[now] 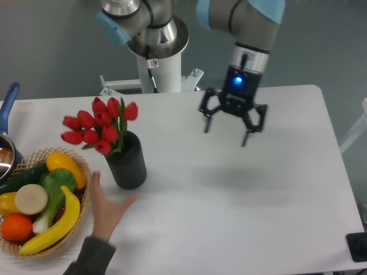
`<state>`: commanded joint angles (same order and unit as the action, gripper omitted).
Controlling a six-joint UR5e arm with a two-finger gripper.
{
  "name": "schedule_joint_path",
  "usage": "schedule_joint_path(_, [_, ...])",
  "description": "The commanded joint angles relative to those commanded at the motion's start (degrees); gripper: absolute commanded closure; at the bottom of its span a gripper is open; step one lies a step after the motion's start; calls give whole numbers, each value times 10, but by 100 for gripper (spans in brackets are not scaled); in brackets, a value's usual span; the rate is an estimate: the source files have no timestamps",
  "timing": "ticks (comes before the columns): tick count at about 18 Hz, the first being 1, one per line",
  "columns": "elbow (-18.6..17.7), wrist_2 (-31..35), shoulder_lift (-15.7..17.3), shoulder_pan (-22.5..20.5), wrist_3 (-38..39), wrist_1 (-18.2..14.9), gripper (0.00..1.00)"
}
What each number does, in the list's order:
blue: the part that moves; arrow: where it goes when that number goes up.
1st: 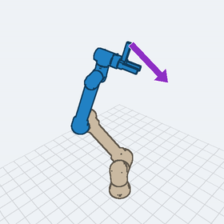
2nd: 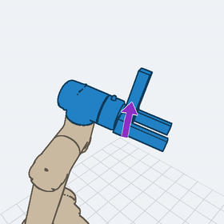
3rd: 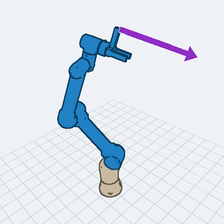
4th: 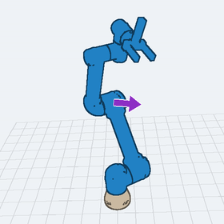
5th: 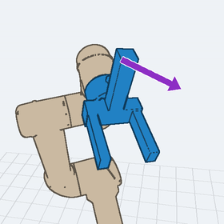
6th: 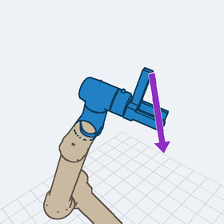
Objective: Insert the flowers into the vase
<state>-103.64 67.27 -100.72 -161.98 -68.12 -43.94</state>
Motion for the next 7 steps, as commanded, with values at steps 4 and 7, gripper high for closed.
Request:
schedule_joint_path(4, [17, 137, -37, -2, -2, -4, 0])
schedule_joint_path(7, [5, 208, -37, -5, -17, -34, 0])
